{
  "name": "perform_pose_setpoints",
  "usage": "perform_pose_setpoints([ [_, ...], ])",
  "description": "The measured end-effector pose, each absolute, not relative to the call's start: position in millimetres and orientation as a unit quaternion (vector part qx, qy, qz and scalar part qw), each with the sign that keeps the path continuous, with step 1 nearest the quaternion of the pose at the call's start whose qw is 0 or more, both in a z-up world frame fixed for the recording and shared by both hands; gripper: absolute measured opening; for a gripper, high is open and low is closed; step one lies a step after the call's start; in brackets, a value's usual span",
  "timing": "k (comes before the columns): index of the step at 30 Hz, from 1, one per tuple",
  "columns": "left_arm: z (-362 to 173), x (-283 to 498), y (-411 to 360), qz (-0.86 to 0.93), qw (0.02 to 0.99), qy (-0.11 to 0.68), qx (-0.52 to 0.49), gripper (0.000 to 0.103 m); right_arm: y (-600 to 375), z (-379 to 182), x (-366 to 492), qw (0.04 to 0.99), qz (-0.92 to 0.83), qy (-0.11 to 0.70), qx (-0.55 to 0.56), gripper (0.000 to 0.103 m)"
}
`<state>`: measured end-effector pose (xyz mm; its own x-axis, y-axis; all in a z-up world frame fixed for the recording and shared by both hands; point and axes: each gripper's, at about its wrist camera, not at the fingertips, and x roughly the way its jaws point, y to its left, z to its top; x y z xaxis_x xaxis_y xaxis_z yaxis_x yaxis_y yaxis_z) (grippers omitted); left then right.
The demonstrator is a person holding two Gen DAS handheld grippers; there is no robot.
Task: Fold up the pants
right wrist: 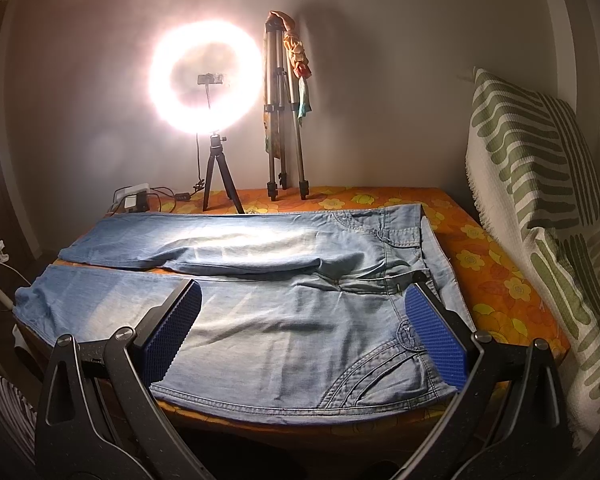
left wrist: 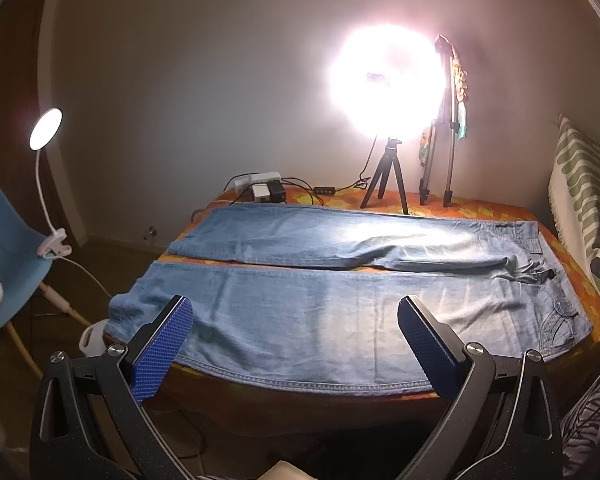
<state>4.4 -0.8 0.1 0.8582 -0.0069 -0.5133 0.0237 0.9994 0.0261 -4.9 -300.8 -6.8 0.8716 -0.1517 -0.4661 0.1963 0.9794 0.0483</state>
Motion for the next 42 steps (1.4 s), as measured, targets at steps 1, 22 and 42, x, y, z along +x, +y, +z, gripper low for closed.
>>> perform_pose_setpoints([
  [1, 0.2, 4.8, -0.9, -0.008, 0.964, 0.266, 0.016, 0.102, -300.9, -6.6, -5.0, 0.966, -0.09, 0.237, 0.047, 0.103],
  [22, 0.6, 5.8, -1.0, -0.008, 0.965, 0.262, 0.013, 0.102, -303.2, -6.7, -6.8, 0.966, -0.09, 0.238, 0.048, 0.103],
  [42, 2.5, 7.8, -4.5, -0.009, 0.966, 0.256, 0.016, 0.102, -307.9, -11.9, -7.4, 0.966, -0.093, 0.237, 0.049, 0.103],
])
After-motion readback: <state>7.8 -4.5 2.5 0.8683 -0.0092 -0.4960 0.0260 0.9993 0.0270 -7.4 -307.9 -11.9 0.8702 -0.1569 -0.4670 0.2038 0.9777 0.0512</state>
